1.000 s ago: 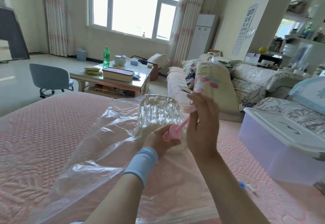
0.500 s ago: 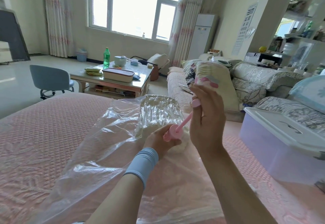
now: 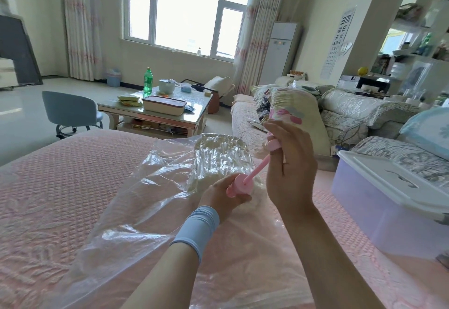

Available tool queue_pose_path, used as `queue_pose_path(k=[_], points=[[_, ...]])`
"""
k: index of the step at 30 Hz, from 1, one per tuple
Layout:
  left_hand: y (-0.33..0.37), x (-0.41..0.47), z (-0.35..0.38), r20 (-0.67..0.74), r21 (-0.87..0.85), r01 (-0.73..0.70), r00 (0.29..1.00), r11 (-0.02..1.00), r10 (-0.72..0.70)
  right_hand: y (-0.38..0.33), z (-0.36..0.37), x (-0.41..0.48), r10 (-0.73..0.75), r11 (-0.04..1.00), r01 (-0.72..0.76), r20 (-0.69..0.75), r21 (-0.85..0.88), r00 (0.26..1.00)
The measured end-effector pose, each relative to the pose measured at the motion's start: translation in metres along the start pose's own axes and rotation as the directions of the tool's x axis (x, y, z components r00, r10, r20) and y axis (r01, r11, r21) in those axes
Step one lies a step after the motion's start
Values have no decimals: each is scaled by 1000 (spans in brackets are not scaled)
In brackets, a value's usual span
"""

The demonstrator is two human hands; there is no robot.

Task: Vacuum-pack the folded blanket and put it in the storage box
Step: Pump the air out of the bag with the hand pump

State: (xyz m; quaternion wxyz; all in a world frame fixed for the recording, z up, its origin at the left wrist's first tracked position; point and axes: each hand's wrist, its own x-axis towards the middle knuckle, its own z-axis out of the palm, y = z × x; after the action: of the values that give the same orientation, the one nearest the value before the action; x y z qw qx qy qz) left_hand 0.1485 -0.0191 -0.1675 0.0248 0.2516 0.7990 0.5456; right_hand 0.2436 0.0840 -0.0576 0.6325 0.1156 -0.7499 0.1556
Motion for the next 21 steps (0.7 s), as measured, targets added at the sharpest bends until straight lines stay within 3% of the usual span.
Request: queue_pose_path(k=[2,3,5,7,8,10,13,16,18,20,21], points=[[1,-1,2,9,-16,6,1000,1000,-6,1,5,-14,62,998,-61,34,-29,997],[1,-2,2,10,-12,7,1000,1000,-7,1,9,-25,122,992,-116,131,-50,984],[3,-4,3,14,26,-1,1000,1000,1,3,16,-46,265,964,-240,429,-113,864],[5,-5,3,20,85,-24,1000,996,22,6,18,-57,318,946,-283,601,-157,733],[5,-5,2,16,90,-29,999,996,27,5,17,-54,315,947,-278,617,-159,721],[3,-4,0,-9,30,-12,1000,999,12,0,12,-36,268,963,-235,548,-130,793],[-1,1,-3,-3,-16,-11,1000,1000,11,-7,3,-4,87,996,-81,234,-33,968],[0,1,0,-7,0,-4,1000,1000,4,-5,1,7,21,1000,-21,-5,-10,1000],[1,0,3,-10,11,3,1000,1000,-3,-3,6,-7,77,996,-75,37,-57,996],[3,-3,4,-7,34,1,1000,999,-1,0,12,-32,200,978,-175,261,-117,944],[3,-3,4,2,56,-3,1000,998,3,1,15,-44,270,962,-229,407,-149,872]])
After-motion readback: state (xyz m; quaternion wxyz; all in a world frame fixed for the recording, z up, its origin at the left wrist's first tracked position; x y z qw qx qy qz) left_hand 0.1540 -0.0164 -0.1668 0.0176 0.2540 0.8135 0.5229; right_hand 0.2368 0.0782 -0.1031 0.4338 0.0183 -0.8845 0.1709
